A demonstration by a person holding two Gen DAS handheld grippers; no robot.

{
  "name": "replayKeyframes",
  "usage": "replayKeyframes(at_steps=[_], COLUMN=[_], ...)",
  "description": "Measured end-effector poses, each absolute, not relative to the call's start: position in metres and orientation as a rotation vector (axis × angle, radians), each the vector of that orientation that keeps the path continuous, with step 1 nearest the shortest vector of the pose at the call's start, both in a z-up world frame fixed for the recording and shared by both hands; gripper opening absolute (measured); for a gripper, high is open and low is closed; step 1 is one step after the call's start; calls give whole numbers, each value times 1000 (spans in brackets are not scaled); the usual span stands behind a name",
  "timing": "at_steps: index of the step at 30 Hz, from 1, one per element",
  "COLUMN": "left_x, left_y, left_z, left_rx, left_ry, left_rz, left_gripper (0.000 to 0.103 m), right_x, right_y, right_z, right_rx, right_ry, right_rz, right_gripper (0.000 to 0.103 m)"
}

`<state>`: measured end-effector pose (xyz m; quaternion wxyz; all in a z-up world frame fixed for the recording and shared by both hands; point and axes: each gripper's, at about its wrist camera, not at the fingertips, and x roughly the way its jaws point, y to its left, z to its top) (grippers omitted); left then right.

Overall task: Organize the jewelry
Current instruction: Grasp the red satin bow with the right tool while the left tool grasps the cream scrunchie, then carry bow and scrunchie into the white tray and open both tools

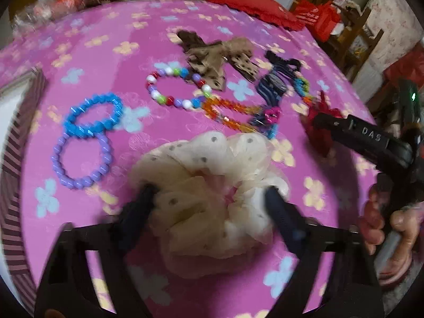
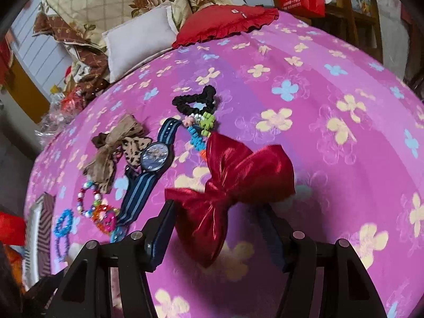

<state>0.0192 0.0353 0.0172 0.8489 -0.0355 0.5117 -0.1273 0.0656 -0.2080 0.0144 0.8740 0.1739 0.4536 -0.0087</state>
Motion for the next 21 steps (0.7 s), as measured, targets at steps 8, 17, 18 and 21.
replayKeyframes(at_steps=[8,17,18,21], left_x=[3,-45,-52,-69], left_y=[58,103,113,142], left_z=[36,98,107,129], left_rx=[-165,-226,-225,-226], left_ry=[1060,913,887,815], left_rz=[-280,-265,-246,-205], left_gripper=[12,12,12,12], right_x=[61,11,6,-5], right_y=[-215,-198,-192,-170], right_z=[19,69,75,92], right_rx=[376,321,313,277], right_ry=[944,870,865,855], right_rz=[-20,19,31,55], right_gripper=[8,8,8,8])
